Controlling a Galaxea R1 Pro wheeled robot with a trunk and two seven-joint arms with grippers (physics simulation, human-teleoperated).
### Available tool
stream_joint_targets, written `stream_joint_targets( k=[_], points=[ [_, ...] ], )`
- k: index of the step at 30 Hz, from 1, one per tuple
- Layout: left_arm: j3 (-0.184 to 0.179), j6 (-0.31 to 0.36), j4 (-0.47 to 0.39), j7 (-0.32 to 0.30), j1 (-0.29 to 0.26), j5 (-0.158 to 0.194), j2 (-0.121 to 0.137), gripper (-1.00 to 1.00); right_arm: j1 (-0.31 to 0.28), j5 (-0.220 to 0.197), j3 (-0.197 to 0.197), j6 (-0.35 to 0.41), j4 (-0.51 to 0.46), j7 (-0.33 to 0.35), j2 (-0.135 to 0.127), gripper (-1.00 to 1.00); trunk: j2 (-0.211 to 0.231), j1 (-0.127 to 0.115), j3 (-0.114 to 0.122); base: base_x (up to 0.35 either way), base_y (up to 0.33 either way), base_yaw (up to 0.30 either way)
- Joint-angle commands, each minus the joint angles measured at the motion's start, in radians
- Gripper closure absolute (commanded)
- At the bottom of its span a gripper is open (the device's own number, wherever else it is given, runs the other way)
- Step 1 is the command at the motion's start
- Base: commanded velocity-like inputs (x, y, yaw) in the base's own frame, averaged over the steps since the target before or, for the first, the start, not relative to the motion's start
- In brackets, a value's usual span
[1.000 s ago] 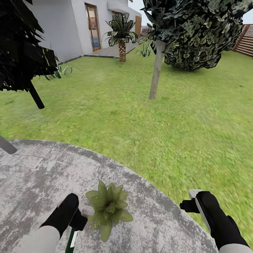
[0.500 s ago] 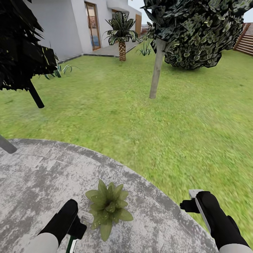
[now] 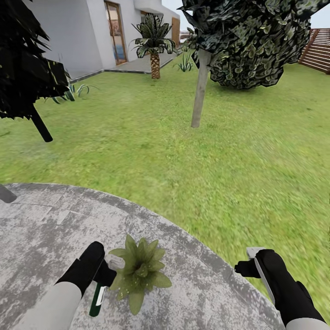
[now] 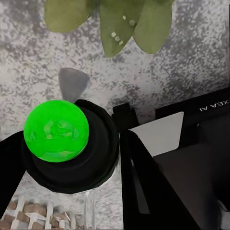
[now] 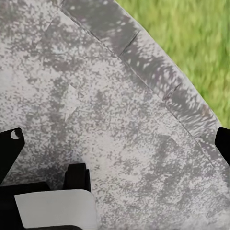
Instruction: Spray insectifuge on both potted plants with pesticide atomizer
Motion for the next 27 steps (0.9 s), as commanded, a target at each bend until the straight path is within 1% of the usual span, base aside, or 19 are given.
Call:
stream_joint_targets(
  k=[1,9,13,20,25,27],
  points=[
    [0.003,0.003,-0.001,-0.01,-0.005,-0.01,0.0,1.0,-0.001,0.011,-0.001,0.004,-0.001,0.01,0.0,-1.0,0.0,0.0,-0.001,0.0,0.0,-0.048],
    [0.003,0.003,-0.002,-0.01,-0.013,-0.01,0.002,1.0,-0.001,0.011,-0.001,0.004,-0.001,0.01,0.0,-1.0,0.0,0.0,-0.001,0.0,0.0,-0.007],
    [0.003,0.003,-0.003,-0.01,-0.029,-0.01,0.003,1.0,-0.001,0.011,-0.001,0.003,-0.001,0.01,0.0,-1.0,0.0,0.0,-0.001,0.0,0.0,0.0],
    [0.003,0.003,-0.003,-0.01,-0.03,-0.01,0.002,1.0,-0.001,0.011,-0.001,0.003,-0.001,0.01,0.0,-1.0,0.0,0.0,-0.001,0.0,0.0,0.0],
    [0.003,0.003,-0.003,-0.01,-0.073,-0.01,0.003,1.0,-0.001,0.011,-0.001,0.004,-0.001,0.01,0.0,-1.0,0.0,0.0,-0.001,0.0,0.0,0.0],
    [0.003,0.003,-0.003,-0.01,-0.08,-0.01,0.003,1.0,-0.001,0.011,-0.001,0.004,-0.001,0.01,0.0,-1.0,0.0,0.0,-0.001,0.0,0.0,0.0]
  ],
)
